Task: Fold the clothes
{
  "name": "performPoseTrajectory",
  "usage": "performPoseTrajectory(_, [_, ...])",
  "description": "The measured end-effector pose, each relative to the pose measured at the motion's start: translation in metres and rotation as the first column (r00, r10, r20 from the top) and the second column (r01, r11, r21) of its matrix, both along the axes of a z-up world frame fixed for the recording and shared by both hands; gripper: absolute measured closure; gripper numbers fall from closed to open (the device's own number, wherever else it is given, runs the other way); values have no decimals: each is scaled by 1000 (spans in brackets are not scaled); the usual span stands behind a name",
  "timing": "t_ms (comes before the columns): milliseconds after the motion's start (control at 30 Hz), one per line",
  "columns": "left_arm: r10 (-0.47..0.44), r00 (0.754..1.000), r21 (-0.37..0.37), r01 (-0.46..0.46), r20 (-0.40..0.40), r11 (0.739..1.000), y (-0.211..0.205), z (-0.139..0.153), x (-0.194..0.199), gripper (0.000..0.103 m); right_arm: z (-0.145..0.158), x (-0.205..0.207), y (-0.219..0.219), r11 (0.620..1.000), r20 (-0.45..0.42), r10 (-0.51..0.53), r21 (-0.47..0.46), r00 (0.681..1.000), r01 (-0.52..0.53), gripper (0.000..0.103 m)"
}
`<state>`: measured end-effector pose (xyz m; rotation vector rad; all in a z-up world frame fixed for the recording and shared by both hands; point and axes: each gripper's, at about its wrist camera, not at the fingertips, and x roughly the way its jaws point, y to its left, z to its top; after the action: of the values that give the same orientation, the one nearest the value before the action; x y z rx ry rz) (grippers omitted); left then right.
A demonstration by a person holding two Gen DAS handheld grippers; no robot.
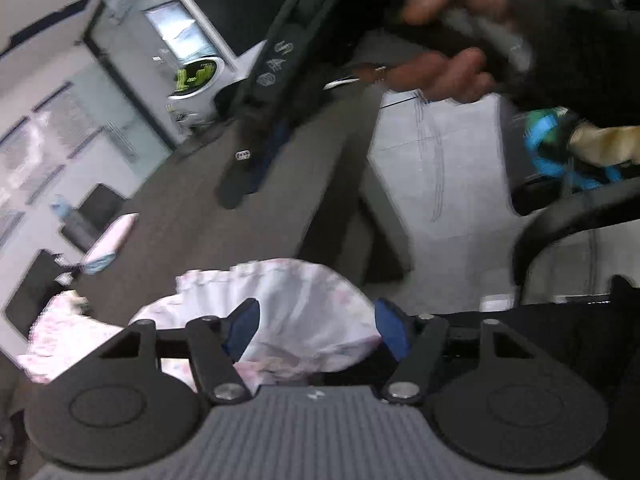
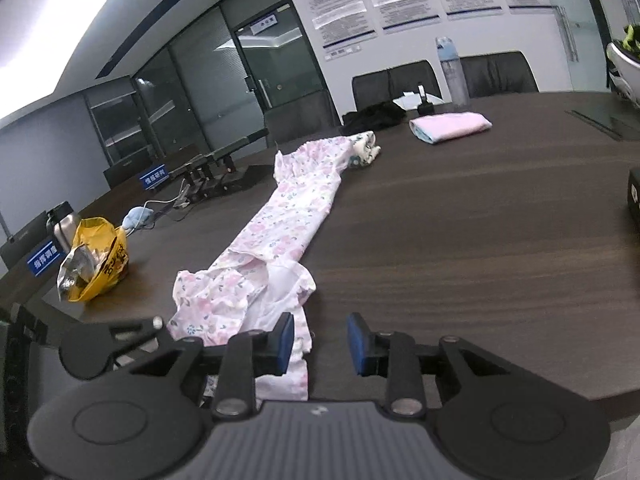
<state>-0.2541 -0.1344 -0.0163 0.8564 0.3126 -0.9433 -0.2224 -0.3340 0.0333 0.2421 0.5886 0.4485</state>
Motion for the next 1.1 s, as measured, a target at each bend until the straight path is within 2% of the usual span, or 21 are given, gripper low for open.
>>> performPoseTrajectory(67, [-37,999,-4,37,-26,999,5,3,-2,36,2,1,3,1000,11,13,-7,1000,-13,73])
performPoseTrajectory(167, [-27,1000,23,27,-9,999,1,-4,3,40,5,2,6,1000,23,27,-16,999,-26,72])
performPoseTrajectory(200, [-15,1000,33,15,-13,999,-2,-7,7,59,5,3,7,999,27,29,-18,999,-28,72])
performPoseTrajectory(233, [3,1000,37,-2,-28,999,-4,-10,12,83,6,4,8,999,31,30,-18,999,-29,72])
performPoseTrajectory(300, [42,997,29,-40,-70,999,-6,-15,20,99,8,6,10,999,39,25,-20,999,-25,72])
performPoseTrajectory(367, [83,989,-63,-91,-118,994,8,-4,27,100,11,6,10,1000,54,25,-20,998,-24,72])
performPoseTrajectory(400, [139,977,-160,-165,-162,973,25,8,32,100,12,6,10,999,61,28,-18,998,-27,72])
performPoseTrajectory(433, [189,959,-251,-239,-211,938,42,19,38,101,14,6,9,999,70,30,-17,997,-28,72])
performPoseTrajectory(467, [232,936,-335,-314,-263,888,59,30,44,101,15,6,8,999,81,30,-14,996,-29,72])
performPoseTrajectory(500, [268,908,-411,-389,-321,825,78,40,49,101,17,7,8,1000,91,29,-9,995,-29,72])
performPoseTrajectory(567, [320,826,-515,-545,-464,662,121,43,54,101,19,12,9,999,108,37,10,994,-38,72])
performPoseTrajectory(600, [346,779,-526,-615,-524,588,139,39,55,101,20,15,11,999,112,47,19,993,-49,72])
performPoseTrajectory(667, [433,691,-522,-722,-579,454,164,27,54,101,19,26,22,996,104,85,22,991,-88,72])
performPoseTrajectory(733, [479,614,-507,-789,-627,348,182,17,56,101,16,41,43,989,81,149,5,985,-150,72])
performPoseTrajectory(833, [512,574,-498,-816,-639,293,188,16,63,101,11,56,77,969,61,247,-29,967,-245,72])
performPoseTrajectory(900, [553,558,-478,-826,-619,298,182,17,70,101,8,65,95,959,68,281,-46,957,-278,73])
performPoseTrajectory(1000, [553,545,-449,-837,-630,313,185,15,72,101,4,87,115,964,57,267,-40,962,-265,73])
performPoseTrajectory(1100, [586,534,-427,-844,-609,325,187,14,69,99,-7,109,132,963,-20,259,-76,966,-260,73])
